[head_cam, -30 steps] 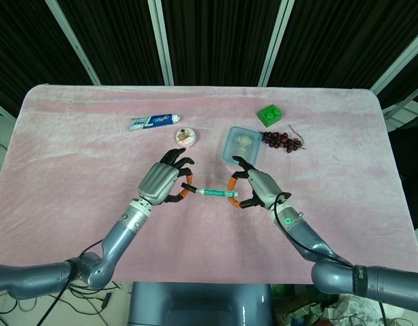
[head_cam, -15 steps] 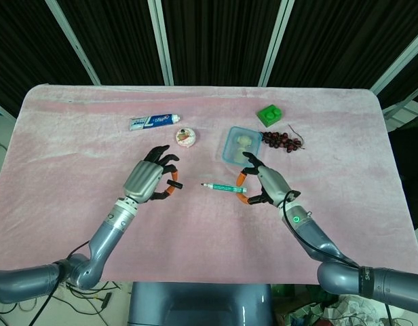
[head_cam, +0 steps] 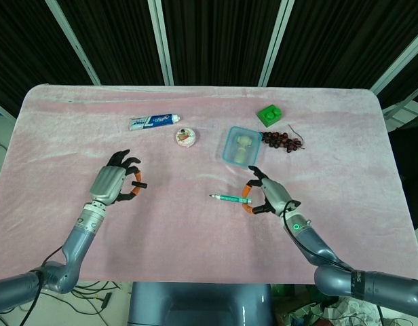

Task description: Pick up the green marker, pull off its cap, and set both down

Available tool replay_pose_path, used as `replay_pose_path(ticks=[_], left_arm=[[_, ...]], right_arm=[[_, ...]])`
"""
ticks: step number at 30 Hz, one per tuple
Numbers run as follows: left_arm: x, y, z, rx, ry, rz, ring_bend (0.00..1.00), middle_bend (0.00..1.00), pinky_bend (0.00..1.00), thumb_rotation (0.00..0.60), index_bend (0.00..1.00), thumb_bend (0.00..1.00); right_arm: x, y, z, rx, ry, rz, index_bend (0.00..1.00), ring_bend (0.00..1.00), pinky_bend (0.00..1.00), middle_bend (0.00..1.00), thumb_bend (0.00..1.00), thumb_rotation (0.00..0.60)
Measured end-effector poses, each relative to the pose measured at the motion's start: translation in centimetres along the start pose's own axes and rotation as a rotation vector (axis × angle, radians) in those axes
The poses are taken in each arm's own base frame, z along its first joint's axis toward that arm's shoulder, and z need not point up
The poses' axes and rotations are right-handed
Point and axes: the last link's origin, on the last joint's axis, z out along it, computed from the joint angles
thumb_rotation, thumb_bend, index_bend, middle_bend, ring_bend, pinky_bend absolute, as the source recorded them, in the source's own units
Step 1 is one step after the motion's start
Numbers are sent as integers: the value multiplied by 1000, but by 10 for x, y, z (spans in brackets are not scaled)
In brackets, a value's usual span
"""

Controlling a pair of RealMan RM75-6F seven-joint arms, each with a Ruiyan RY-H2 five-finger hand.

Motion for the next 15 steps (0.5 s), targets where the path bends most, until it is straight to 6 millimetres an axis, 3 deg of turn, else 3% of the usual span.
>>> replay_pose_path(ticks=[6,9,12,15], left_arm=[[-16,-9,0,29,-24,-25,0,185,21,600,403,289],[-22,-14,0,40,-51,-10,0,149,6,600,295,181],[-26,-17,1,53,-73,3,0,107,0,600,136,61],[-27,-19,1,65,-99,16,0,94,0,600,98,33]], right_arm=[[-24,13,14,-3,4,-1,751,75,165,17,315,600],[-32,18,20,-3,10,3,740,71,162,10,299,600],[-35,23,25,-2,16,-5,570,52,157,1,209,600],[-37,27,27,-6,8,-26,286,14,150,0,94,600]])
